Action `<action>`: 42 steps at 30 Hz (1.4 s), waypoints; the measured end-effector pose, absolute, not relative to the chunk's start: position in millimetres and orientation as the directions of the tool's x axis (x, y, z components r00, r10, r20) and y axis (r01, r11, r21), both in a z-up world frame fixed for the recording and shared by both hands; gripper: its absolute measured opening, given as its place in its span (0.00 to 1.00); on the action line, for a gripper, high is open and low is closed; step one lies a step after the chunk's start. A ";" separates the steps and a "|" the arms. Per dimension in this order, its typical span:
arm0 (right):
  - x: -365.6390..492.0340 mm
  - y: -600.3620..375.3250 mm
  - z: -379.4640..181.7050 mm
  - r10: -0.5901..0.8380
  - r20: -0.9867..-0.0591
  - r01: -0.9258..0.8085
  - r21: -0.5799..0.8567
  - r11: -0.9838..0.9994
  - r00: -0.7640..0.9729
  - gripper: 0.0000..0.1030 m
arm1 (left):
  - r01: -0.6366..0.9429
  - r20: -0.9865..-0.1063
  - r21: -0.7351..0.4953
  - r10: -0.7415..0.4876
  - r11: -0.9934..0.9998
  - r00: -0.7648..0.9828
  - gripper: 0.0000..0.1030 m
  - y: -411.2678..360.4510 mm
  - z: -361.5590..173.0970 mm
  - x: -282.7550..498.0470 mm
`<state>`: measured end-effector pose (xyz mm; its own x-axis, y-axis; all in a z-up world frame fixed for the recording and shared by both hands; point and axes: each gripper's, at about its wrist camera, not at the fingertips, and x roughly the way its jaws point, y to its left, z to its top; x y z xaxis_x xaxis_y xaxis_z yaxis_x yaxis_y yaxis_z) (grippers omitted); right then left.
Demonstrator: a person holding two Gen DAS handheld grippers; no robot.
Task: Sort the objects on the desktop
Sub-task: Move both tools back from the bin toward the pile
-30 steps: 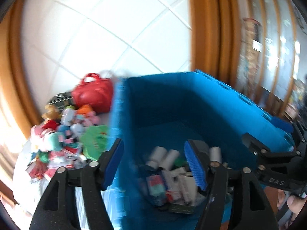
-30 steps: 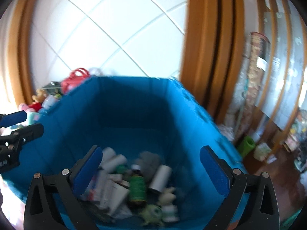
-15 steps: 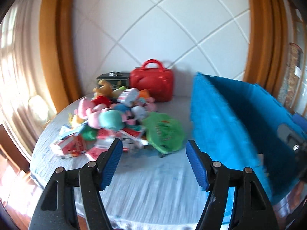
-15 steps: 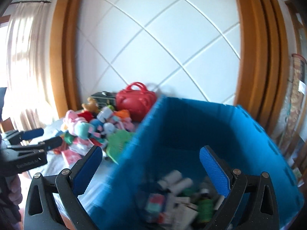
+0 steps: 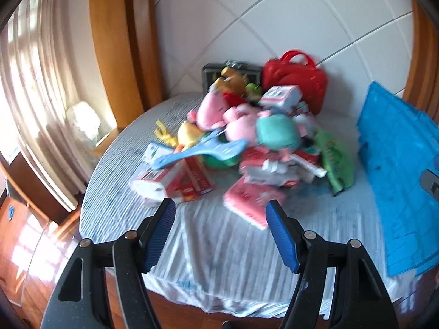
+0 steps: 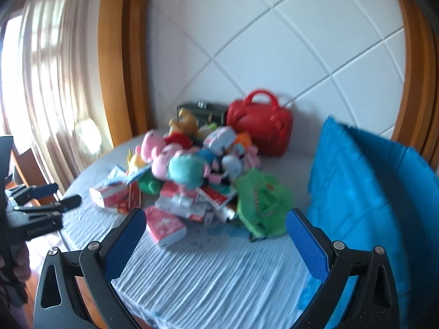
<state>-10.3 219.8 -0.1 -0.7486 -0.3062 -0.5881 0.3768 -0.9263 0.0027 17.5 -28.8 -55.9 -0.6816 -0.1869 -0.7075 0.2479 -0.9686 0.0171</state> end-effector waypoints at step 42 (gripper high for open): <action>-139.8 113.1 -184.5 -0.171 -0.901 0.287 0.054 -0.956 -0.400 1.00 | 0.381 -0.913 0.103 -0.240 -0.919 -0.330 0.66 -270.9 -258.3 -157.1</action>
